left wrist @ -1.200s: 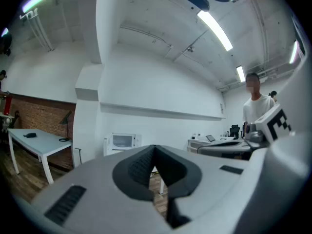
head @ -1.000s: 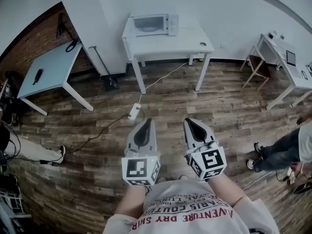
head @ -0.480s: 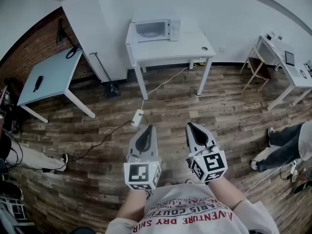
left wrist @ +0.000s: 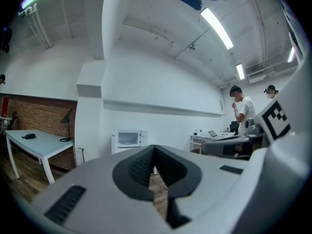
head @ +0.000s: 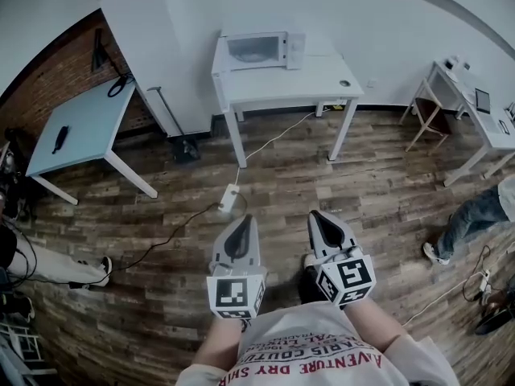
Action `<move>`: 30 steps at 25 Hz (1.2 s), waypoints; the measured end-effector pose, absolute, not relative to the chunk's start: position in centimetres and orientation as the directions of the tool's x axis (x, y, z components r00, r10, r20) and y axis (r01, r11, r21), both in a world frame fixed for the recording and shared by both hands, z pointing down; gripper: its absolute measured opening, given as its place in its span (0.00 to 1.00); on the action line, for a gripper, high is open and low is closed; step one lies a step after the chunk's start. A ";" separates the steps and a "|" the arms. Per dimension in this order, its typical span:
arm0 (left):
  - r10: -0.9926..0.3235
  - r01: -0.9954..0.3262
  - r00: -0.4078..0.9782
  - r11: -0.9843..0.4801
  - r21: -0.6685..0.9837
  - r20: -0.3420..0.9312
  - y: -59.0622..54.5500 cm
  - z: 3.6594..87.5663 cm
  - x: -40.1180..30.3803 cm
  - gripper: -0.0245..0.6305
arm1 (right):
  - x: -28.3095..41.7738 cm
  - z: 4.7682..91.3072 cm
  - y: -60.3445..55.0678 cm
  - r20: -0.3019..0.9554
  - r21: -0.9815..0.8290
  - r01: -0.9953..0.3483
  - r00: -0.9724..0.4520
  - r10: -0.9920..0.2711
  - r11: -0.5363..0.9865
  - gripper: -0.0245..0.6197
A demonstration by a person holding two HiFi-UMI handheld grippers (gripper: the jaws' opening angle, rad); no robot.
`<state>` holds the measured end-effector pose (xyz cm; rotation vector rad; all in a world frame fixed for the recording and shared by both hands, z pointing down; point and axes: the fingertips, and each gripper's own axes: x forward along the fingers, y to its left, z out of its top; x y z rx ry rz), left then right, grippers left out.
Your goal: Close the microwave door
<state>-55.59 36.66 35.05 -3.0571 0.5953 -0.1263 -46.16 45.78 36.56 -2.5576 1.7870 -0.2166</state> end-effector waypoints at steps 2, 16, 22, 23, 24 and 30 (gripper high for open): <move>-0.383 -0.382 0.920 -0.924 -0.027 0.090 35.3 35.6 -54.1 0.04 | -44.8 37.0 44.3 0.111 -0.091 -0.940 0.319 -0.941 -0.329 0.06; -0.452 -0.450 0.889 -0.892 -0.038 0.073 24.2 34.9 -33.0 0.04 | -23.8 35.8 32.1 0.107 -0.070 -0.969 0.230 -0.967 -0.238 0.06; -0.465 -0.465 0.881 -0.885 -0.028 0.084 20.5 34.6 -24.3 0.04 | -14.9 35.6 27.9 0.117 -0.073 -0.972 0.215 -0.970 -0.224 0.06; -0.464 -0.464 0.881 -0.886 -0.026 0.093 19.9 34.8 -23.3 0.04 | -13.7 35.7 27.2 0.121 -0.076 -0.971 0.216 -0.969 -0.226 0.06; -0.462 -0.463 0.881 -0.886 -0.023 0.104 19.3 35.0 -22.5 0.04 | -12.7 35.8 26.6 0.124 -0.079 -0.970 0.218 -0.968 -0.228 0.06; -0.413 -0.418 0.895 -0.908 -0.006 0.167 14.6 36.1 -16.4 0.04 | -7.4 36.0 21.7 0.115 -0.077 -0.970 0.221 -0.969 -0.230 0.06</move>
